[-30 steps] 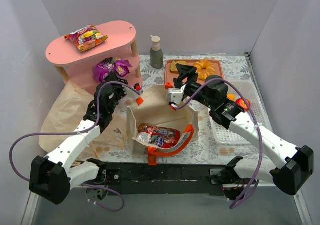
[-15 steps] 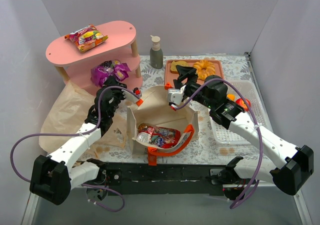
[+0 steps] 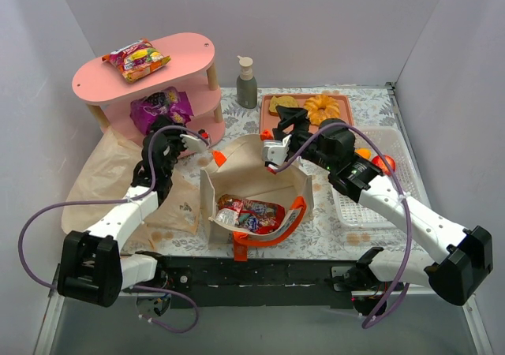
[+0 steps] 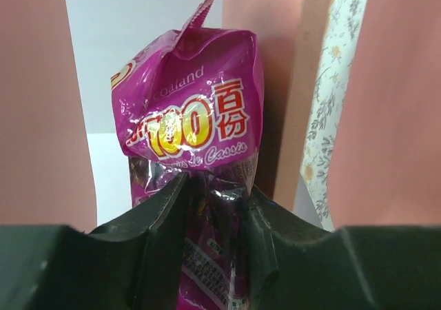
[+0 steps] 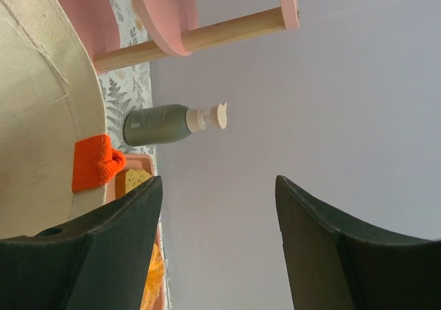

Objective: Untie the knot of the grocery bags and take out the mixed food

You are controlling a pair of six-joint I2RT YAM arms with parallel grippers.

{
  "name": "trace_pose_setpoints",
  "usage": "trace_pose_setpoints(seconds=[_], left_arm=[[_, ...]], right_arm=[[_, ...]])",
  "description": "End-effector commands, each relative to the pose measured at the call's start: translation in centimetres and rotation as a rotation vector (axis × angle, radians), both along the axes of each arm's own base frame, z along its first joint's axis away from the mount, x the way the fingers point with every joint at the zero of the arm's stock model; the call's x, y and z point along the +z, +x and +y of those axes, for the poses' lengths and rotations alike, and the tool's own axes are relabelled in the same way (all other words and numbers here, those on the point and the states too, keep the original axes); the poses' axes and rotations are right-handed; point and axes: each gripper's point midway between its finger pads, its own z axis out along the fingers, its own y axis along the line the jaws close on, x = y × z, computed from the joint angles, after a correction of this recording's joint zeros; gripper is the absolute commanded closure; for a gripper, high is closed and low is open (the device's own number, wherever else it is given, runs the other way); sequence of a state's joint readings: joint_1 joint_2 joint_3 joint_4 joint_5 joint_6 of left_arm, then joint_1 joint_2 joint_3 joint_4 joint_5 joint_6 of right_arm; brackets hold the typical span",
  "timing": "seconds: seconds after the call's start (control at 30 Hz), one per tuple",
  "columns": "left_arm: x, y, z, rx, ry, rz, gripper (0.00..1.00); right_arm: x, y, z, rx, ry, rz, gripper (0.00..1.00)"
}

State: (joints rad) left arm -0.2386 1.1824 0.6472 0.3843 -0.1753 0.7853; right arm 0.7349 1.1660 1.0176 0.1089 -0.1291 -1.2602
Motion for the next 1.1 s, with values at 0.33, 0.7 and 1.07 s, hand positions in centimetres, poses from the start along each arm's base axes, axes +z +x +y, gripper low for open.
trace_pose_setpoints(seconds=[0.33, 0.7, 1.07], left_arm=[[1.9, 2.6, -0.4, -0.02, -0.086, -0.039, 1.0], [-0.4, 4.3, 0.9, 0.046, -0.079, -0.006, 0.91], [-0.3, 0.1, 1.2, 0.051, -0.193, 0.032, 0.3]], right_arm=[[1.0, 1.3, 1.2, -0.006, 0.019, 0.016, 0.28], [0.1, 0.8, 0.6, -0.013, 0.027, 0.037, 0.28], [1.2, -0.1, 1.0, 0.019, 0.062, 0.076, 0.28]])
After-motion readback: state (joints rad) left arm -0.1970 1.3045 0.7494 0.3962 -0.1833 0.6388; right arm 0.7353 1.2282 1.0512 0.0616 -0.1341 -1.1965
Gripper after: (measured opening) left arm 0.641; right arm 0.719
